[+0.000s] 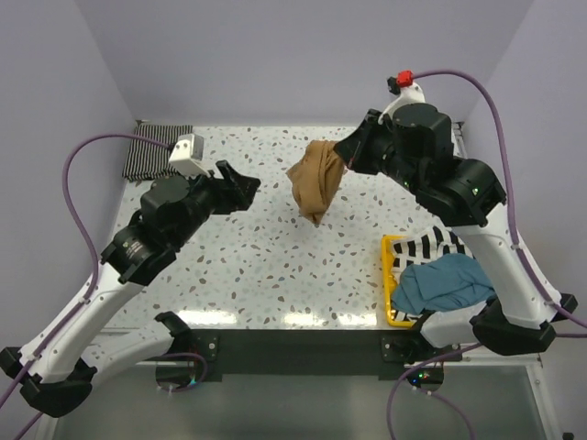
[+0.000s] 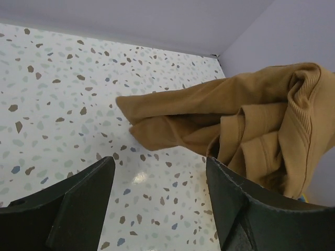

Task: Fold and stack the tank tops
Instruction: Move the tank top to the center of the board, then flatten the tank top out

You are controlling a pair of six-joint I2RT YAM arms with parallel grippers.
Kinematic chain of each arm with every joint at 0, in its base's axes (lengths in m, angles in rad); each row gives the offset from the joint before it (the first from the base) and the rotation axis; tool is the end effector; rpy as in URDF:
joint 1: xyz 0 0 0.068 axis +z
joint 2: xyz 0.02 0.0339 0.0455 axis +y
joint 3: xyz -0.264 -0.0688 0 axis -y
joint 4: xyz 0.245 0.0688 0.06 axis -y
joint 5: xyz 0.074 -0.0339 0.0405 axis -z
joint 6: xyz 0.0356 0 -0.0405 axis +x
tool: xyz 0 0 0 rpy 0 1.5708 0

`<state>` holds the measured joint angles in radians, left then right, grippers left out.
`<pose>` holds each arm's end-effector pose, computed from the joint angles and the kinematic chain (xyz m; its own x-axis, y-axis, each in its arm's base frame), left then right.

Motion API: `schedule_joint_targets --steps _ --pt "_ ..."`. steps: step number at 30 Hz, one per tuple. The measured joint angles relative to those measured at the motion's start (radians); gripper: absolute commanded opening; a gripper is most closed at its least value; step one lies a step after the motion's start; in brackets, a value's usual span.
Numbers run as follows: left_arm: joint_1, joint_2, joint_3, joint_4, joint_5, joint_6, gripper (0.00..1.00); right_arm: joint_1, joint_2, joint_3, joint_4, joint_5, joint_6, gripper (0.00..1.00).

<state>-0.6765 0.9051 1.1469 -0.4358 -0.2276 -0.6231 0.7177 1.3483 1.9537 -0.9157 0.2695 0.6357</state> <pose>0.1509 -0.1109 0.4171 -0.3773 -0.4262 -0.8222 0.2674 0.7999 -0.5373 0.1812 0.1456 0.5267 -0.4481 0.3685 -0.8145 -0.2198 0.8377 0.5000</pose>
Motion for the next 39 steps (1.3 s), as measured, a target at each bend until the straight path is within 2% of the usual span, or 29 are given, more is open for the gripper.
schedule_joint_targets --steps 5,8,10,11,12,15,16,18,20,23,24,27,30,34,39 --pt "0.0 0.008 0.01 -0.008 -0.027 0.007 0.76 0.009 0.056 0.003 0.017 -0.008 -0.003 0.0" --pt "0.0 0.048 0.007 -0.006 -0.037 0.007 0.76 -0.07 0.136 0.001 0.032 -0.076 -0.002 0.04" --pt "0.0 0.08 -0.001 0.001 -0.043 0.007 0.77 -0.149 0.2 -0.001 0.055 -0.125 0.003 0.27" --pt "0.002 0.101 -0.003 0.004 -0.044 0.007 0.77 -0.191 0.246 0.001 0.066 -0.145 0.006 0.35" --pt "0.003 0.127 -0.007 0.01 -0.045 0.007 0.77 -0.234 0.298 0.018 0.066 -0.158 0.005 0.49" --pt "0.021 0.22 -0.01 0.024 -0.043 0.006 0.77 -0.319 0.493 0.105 0.059 -0.173 -0.004 0.68" --pt "0.031 0.256 -0.015 0.03 -0.036 0.006 0.76 -0.333 0.541 0.113 0.06 -0.167 -0.008 0.7" --pt "0.053 0.312 -0.047 0.043 -0.014 0.006 0.76 -0.336 0.585 0.074 0.054 -0.146 -0.016 0.72" --pt "0.069 0.331 -0.116 0.055 0.01 0.005 0.7 -0.322 0.564 -0.035 0.06 -0.123 -0.016 0.71" --pt "0.076 0.332 -0.232 0.087 0.069 0.007 0.61 -0.277 0.414 -0.349 0.128 -0.107 -0.004 0.67" --pt "0.076 0.334 -0.269 0.1 0.092 0.007 0.59 -0.255 0.347 -0.467 0.163 -0.101 0.006 0.63" --pt "0.046 0.357 -0.343 0.121 0.137 0.01 0.57 -0.16 0.174 -0.734 0.228 -0.085 0.053 0.55" --pt "-0.033 0.406 -0.359 0.133 0.125 0.017 0.56 -0.06 0.097 -0.904 0.318 -0.097 0.116 0.5" --pt "-0.13 0.49 -0.359 0.174 0.111 0.033 0.56 0.005 0.108 -1.04 0.42 -0.104 0.188 0.49" --pt "-0.138 0.588 -0.352 0.201 0.054 0.045 0.56 0.017 0.137 -1.063 0.499 -0.085 0.233 0.5"
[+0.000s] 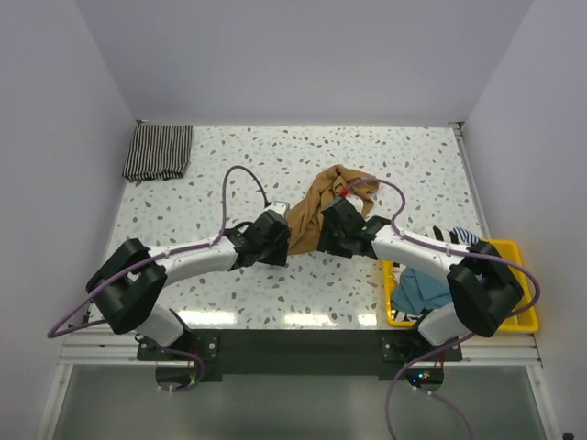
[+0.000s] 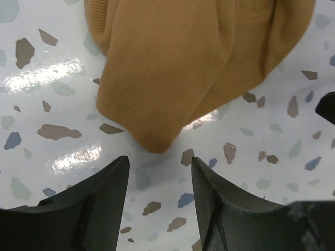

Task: Fold and stack the tank tops
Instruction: Flatten the tank top out

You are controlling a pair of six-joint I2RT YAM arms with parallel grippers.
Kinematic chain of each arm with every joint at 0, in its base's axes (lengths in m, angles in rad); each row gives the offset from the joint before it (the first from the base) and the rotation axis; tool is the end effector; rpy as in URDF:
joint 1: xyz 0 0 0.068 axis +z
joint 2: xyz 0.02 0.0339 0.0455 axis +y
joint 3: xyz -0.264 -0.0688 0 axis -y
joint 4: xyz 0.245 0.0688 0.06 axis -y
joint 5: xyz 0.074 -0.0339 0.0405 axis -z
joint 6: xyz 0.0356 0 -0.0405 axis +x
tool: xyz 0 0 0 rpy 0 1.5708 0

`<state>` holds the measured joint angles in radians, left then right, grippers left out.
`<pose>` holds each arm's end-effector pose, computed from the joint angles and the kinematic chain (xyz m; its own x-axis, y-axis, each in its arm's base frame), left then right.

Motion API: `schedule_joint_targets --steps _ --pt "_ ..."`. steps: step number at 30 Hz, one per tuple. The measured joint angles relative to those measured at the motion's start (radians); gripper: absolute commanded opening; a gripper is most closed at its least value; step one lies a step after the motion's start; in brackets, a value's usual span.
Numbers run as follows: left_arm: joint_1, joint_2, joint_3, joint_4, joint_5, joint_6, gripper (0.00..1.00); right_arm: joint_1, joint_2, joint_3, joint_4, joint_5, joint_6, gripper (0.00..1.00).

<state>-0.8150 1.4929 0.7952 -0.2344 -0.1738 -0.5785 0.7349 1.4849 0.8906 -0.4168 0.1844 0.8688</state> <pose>0.2039 -0.2074 0.1777 -0.8143 0.0788 -0.5751 0.2398 0.9479 -0.2097 0.2209 0.1908 0.1967 -0.8541 0.2398 -0.4615 0.1010 0.9470 0.3051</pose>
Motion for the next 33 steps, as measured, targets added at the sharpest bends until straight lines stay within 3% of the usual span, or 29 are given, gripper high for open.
schedule_joint_targets --steps 10,13,17,24,26,32,33 --pt "0.0 0.109 0.077 0.036 -0.071 0.025 0.55 0.0 0.17 0.022 0.148 0.044 0.037 0.49" --pt "0.0 0.129 0.093 0.039 -0.078 0.027 0.51 0.0 0.201 0.052 0.155 0.06 0.046 0.44" --pt "-0.005 0.152 0.101 0.04 -0.081 0.039 0.44 0.0 0.241 0.079 0.164 0.076 0.055 0.3" --pt "-0.027 0.154 0.101 0.031 -0.112 0.049 0.43 0.0 0.261 0.098 0.155 0.105 0.057 0.02" --pt "-0.037 0.154 0.102 0.028 -0.126 0.05 0.4 -0.001 0.263 0.103 0.145 0.115 0.058 0.0" --pt "-0.044 0.165 0.126 0.012 -0.161 0.061 0.02 -0.014 0.263 0.127 0.102 0.139 0.046 0.0" --pt "-0.044 0.165 0.132 0.007 -0.17 0.063 0.0 -0.019 0.262 0.135 0.087 0.144 0.04 0.0"
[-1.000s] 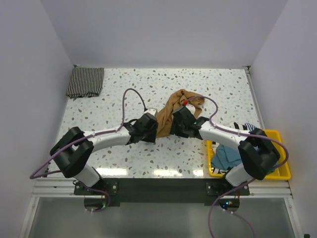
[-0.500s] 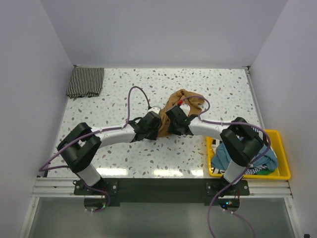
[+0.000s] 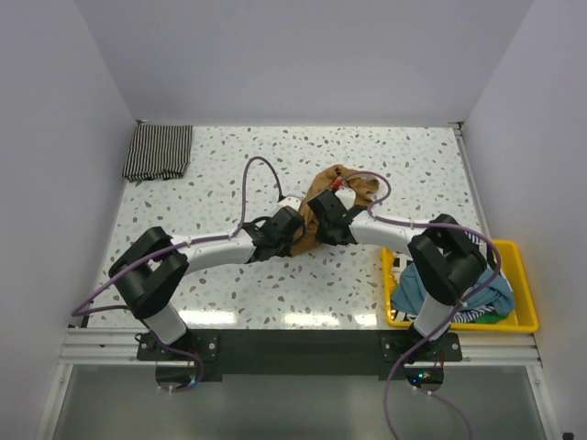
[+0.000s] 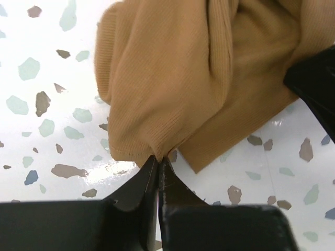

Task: Fold and stack the tank tops
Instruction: Flatten the tank top out

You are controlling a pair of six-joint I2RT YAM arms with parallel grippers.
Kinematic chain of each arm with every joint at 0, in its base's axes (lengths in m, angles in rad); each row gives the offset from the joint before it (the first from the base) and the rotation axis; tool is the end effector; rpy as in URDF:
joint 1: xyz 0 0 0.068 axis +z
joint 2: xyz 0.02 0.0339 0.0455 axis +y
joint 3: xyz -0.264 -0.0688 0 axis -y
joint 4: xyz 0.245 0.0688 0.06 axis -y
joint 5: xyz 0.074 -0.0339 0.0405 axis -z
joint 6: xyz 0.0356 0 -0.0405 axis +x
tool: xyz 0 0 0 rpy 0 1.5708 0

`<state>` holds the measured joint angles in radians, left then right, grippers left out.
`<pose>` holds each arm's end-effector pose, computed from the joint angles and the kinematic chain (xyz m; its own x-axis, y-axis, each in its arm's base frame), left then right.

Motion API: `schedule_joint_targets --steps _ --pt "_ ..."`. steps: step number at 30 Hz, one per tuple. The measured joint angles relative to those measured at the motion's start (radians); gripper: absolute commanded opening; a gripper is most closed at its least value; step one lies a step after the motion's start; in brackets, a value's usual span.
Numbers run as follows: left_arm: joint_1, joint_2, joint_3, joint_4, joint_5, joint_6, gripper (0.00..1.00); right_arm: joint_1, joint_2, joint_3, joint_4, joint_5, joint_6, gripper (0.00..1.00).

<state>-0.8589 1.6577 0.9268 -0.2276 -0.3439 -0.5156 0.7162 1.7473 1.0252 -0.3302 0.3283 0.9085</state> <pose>0.2228 -0.2399 0.1696 -0.7541 0.1635 -0.6361 0.2464 0.9682 -0.0433 0.2664 0.2167 0.1629 -0.7979 0.2951 -0.5256 0.2086 0.9533 0.2186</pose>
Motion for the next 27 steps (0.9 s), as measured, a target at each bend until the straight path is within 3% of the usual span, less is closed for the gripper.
schedule_joint_targets --steps 7,15,18,19,21,27 --pt "0.036 -0.094 0.035 -0.071 -0.051 -0.036 0.0 -0.085 -0.01 0.027 -0.079 0.022 -0.059 0.0" --pt "0.36 -0.401 -0.113 -0.041 0.067 -0.148 0.0 -0.239 -0.024 0.033 -0.159 0.026 -0.137 0.0" --pt "0.431 -0.405 -0.185 -0.017 0.143 -0.177 0.0 -0.235 -0.024 0.049 -0.185 0.022 -0.157 0.19" --pt "0.45 -0.394 -0.209 -0.013 0.169 -0.183 0.0 -0.232 -0.024 0.053 -0.188 0.021 -0.164 0.31" --pt "0.481 -0.362 -0.253 0.002 0.217 -0.197 0.0 -0.227 -0.034 0.053 -0.192 0.018 -0.174 0.39" --pt "0.52 -0.303 -0.31 0.026 0.291 -0.225 0.0 -0.183 -0.157 -0.009 -0.208 0.013 -0.169 0.43"
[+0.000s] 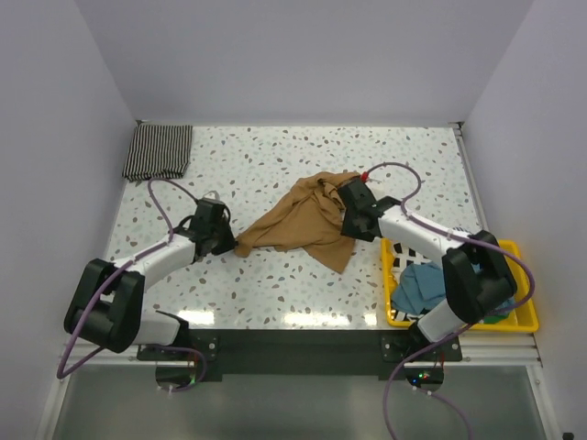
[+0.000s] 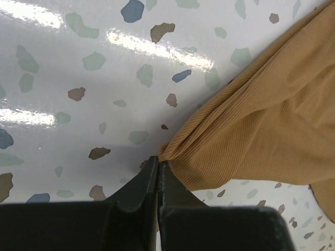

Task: Fold and stack the tank tops
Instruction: Flatten the tank top out

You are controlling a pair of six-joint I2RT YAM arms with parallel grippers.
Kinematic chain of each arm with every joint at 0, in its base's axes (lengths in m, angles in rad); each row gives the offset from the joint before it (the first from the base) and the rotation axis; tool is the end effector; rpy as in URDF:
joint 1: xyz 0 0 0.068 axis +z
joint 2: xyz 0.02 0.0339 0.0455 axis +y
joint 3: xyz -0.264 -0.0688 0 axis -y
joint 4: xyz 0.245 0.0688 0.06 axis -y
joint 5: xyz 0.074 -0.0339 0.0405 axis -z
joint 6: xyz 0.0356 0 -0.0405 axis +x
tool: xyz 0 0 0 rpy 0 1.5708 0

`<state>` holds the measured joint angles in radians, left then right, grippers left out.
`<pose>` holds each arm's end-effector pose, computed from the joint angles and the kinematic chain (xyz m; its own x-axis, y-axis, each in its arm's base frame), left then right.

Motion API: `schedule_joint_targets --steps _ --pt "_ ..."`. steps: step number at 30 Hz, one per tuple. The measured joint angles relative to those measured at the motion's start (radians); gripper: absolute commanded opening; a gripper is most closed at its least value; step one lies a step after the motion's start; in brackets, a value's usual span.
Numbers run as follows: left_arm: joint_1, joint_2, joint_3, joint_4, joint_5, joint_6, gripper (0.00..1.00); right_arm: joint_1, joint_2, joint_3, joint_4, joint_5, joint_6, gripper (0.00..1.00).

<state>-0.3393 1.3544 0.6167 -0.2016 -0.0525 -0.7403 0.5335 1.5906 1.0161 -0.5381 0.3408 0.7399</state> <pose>0.2360 -0.0813 0.1625 -0.7664 -0.4438 -0.4644 -0.2896 0.8840 -0.3669 0.2739 0.1480 0.1982 -0.8076 0.2610 -0.5288 0.2607 0.9624 0.0768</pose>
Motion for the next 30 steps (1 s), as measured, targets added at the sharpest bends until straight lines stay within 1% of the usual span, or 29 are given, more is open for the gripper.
schedule_joint_targets --steps 4,9,13,17,19,20,21,22,23,24,27,30 --pt "0.006 0.002 0.0 0.031 0.027 -0.009 0.0 0.098 -0.066 -0.044 -0.013 0.0 0.035 0.42" --pt "0.006 0.002 0.0 0.052 0.055 -0.009 0.0 0.21 -0.069 -0.112 -0.022 -0.01 0.103 0.41" --pt "0.006 0.002 0.0 0.06 0.07 -0.009 0.0 0.233 -0.074 -0.172 -0.04 -0.009 0.148 0.42" --pt "0.007 0.002 -0.002 0.065 0.084 -0.009 0.0 0.233 -0.071 -0.183 -0.035 -0.01 0.17 0.41" --pt "0.007 0.001 -0.002 0.064 0.087 -0.009 0.0 0.233 -0.056 -0.183 -0.015 -0.014 0.176 0.36" --pt "0.007 0.0 -0.002 0.064 0.088 -0.009 0.0 0.233 -0.042 -0.183 -0.004 -0.018 0.179 0.31" --pt "0.008 -0.002 -0.002 0.064 0.09 -0.009 0.0 0.233 -0.034 -0.179 0.003 -0.018 0.179 0.22" --pt "0.009 -0.004 -0.002 0.063 0.093 -0.009 0.0 0.234 -0.031 -0.178 0.015 -0.018 0.179 0.09" --pt "0.01 -0.007 -0.002 0.063 0.096 -0.009 0.0 0.234 -0.029 -0.177 0.023 -0.018 0.183 0.03" --pt "0.013 -0.011 -0.002 0.062 0.1 -0.009 0.0 0.234 -0.028 -0.175 0.031 -0.019 0.183 0.0" --pt "0.027 -0.025 0.008 0.048 0.121 -0.009 0.0 0.233 -0.028 -0.16 0.005 -0.007 0.178 0.0" --pt "0.057 -0.049 0.043 0.021 0.159 -0.008 0.0 0.217 -0.066 -0.12 -0.081 0.018 0.151 0.0"
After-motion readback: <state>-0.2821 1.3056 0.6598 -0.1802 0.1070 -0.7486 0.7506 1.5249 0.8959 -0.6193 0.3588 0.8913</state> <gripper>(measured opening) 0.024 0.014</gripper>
